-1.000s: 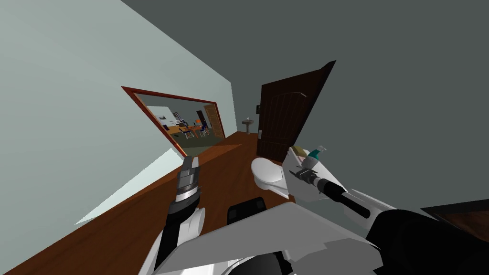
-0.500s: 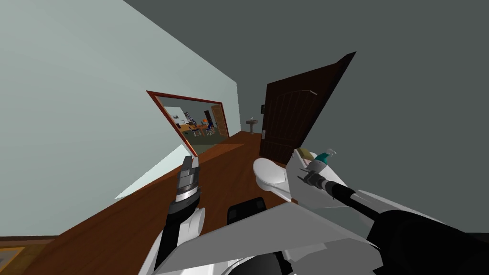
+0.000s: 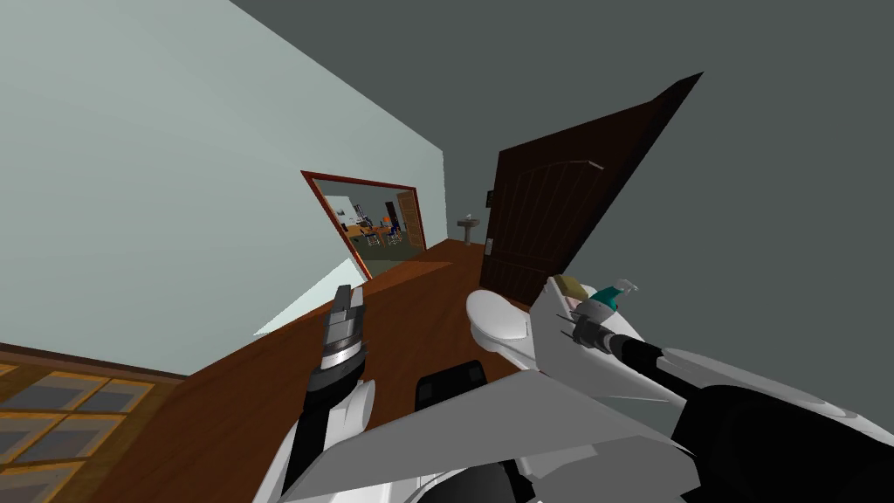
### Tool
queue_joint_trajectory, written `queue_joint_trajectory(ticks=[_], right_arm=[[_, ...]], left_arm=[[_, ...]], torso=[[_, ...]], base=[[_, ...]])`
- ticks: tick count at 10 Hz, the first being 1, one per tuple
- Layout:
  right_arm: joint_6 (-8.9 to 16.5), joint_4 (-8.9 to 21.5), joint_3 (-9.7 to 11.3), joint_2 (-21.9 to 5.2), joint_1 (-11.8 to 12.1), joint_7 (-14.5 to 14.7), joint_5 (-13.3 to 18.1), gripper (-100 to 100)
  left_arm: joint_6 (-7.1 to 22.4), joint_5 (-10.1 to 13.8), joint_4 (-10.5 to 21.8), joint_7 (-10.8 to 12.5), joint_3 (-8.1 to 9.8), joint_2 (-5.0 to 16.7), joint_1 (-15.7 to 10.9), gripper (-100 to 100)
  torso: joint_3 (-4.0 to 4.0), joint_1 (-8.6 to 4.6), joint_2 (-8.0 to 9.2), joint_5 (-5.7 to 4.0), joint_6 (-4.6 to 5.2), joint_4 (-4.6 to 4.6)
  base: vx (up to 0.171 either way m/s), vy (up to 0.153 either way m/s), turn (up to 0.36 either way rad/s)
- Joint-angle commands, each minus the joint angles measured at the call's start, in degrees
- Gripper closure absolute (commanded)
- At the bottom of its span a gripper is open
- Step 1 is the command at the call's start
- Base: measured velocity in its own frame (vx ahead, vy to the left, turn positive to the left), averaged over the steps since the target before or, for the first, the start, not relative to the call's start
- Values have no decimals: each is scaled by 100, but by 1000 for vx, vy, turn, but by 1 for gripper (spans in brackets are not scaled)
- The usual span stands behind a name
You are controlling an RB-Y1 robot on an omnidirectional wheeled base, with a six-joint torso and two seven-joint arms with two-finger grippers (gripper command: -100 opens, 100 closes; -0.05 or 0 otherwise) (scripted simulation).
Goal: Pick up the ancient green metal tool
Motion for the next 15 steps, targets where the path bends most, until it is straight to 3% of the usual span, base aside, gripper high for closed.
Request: queue_joint_trajectory(ticks=[1, 2, 3, 4, 5, 6, 7, 8, 12, 13, 14, 15], right_arm=[[86, 93, 7, -195, 71, 135, 101, -100], [140, 184, 20, -306, 114, 263, 204, -100], [99, 185, 54, -267, 21, 165, 134, -100], [107, 203, 61, -281, 16, 188, 144, 0], [222, 293, 163, -144, -94, 190, 172, -100], [299, 354, 232, -54, -168, 194, 191, -100], [256, 296, 198, -138, -120, 180, 167, -100], [280, 301, 208, -133, -131, 177, 168, 100], [273, 298, 213, -131, -127, 179, 169, 100], [273, 298, 213, -131, -127, 179, 168, 0], [203, 278, 146, -167, -76, 189, 167, 100], [125, 217, 77, -257, -2, 186, 148, 100]], left_arm=[[0, 0, 0, 0, 0, 0, 0, 0], [0, 0, 0, 0, 0, 0, 0, 0], [0, 0, 0, 0, 0, 0, 0, 0], [0, 0, 0, 0, 0, 0, 1, 0], [0, 0, 0, 0, 0, 0, 1, 0], [0, 0, 0, 0, 0, 0, 0, 0], [0, 0, 0, 0, 0, 0, 0, 0], [0, 0, 0, 0, 1, 0, 1, 0], [0, 0, 0, 0, 0, 0, 1, 0], [0, 0, 0, 0, 0, 0, 1, 0], [0, 0, 0, 0, 0, 0, 1, 0], [0, 0, 0, 0, 1, 0, 2, 0]], torso=[[0, 0, 0, 0, 0, 0], [-1, 3, -2, 1, 0, 0], [-3, 4, -5, 1, -1, -1], [-4, 9, -8, 1, 3, -1], [-6, 13, -11, 2, 3, -2], [-7, 5, -12, 0, -3, -3], [-8, -7, -14, -2, -4, -3], [-8, 0, -14, -1, 4, -3], [-8, 10, -16, 5, 3, -2], [-8, 10, -16, 6, 2, -2], [-8, 11, -16, 6, 2, -2], [-7, 17, -14, 8, 15, -2]], base=[[-30, -26, 110], [-27, -21, 152], [-11, -13, 36], [0, 0, 0], [-8, -29, 202], [-8, -62, 300], [-2, -34, 62], [0, -6, -10], [0, 0, 0], [0, 0, 0], [11, 17, -183], [16, 48, -268]])
